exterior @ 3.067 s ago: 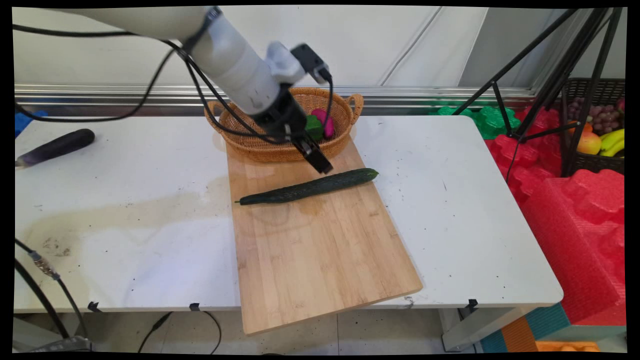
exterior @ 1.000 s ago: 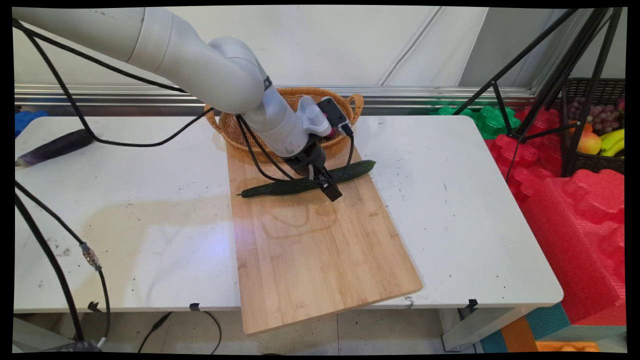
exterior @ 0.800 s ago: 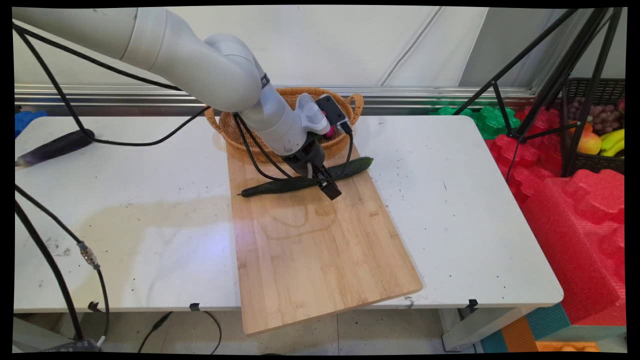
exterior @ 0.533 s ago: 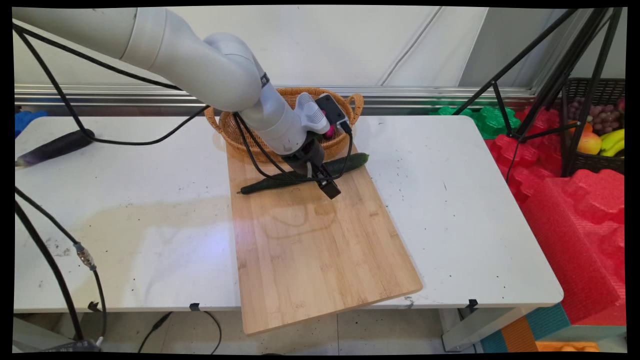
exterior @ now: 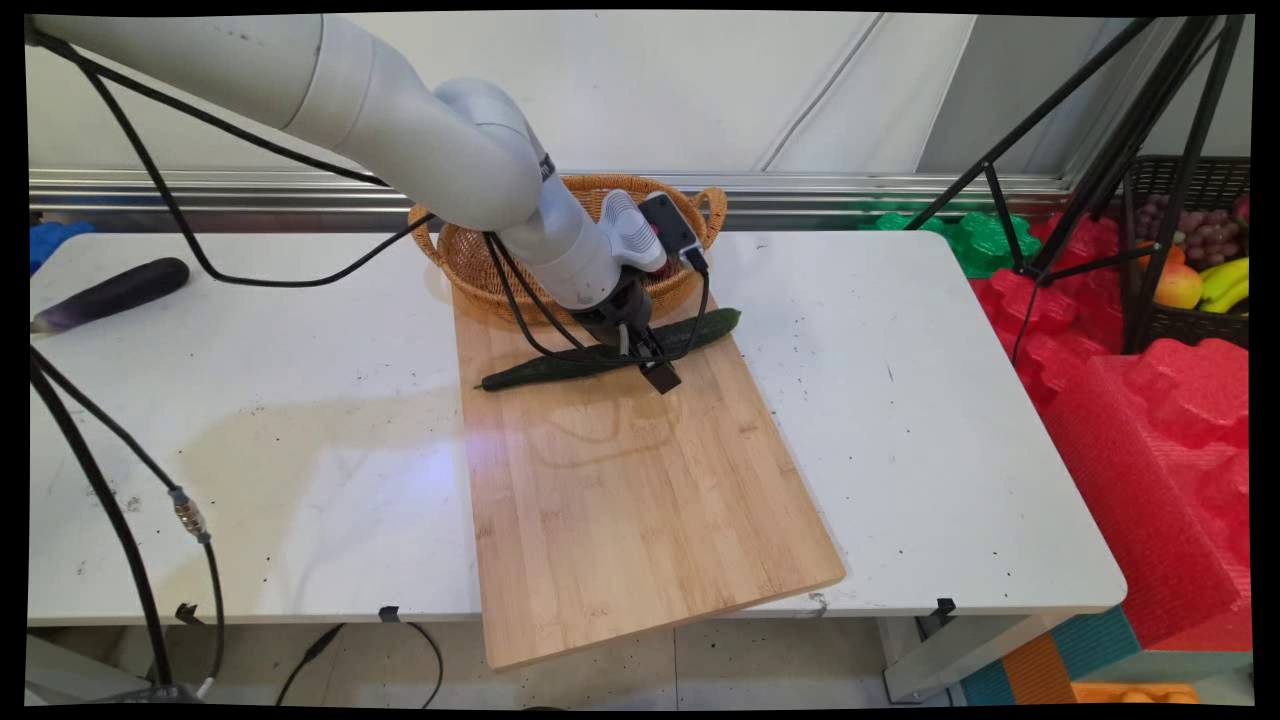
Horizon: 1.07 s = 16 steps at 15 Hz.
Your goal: Pick up the cucumber from the cutting board, then place the picked object in the vegetable basket
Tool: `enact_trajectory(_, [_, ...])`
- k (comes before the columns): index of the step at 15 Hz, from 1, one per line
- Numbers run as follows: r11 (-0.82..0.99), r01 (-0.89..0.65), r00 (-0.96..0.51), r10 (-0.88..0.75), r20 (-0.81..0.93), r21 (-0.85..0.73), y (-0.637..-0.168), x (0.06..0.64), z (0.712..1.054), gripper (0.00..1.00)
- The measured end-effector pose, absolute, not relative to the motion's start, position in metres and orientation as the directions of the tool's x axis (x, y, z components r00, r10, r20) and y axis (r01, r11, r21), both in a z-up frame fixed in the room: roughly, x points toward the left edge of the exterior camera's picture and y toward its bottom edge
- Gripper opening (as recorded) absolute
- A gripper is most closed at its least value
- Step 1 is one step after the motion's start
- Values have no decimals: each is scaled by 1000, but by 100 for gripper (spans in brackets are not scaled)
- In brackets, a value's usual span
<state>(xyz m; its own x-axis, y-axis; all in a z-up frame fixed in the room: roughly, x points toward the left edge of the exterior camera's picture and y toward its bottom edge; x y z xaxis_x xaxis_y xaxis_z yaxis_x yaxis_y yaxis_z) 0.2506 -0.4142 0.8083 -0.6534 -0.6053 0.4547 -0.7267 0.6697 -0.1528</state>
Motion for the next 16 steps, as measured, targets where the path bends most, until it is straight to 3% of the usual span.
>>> enact_trajectory(10, [676, -718, -672, -609, 422, -166, -409, 255, 794, 100])
enact_trajectory(11, [675, -719, -671, -611, 421, -165, -409, 255, 793, 0])
enact_trajectory(16, [666, -727, -663, -617, 423, -167, -403, 256, 795, 0])
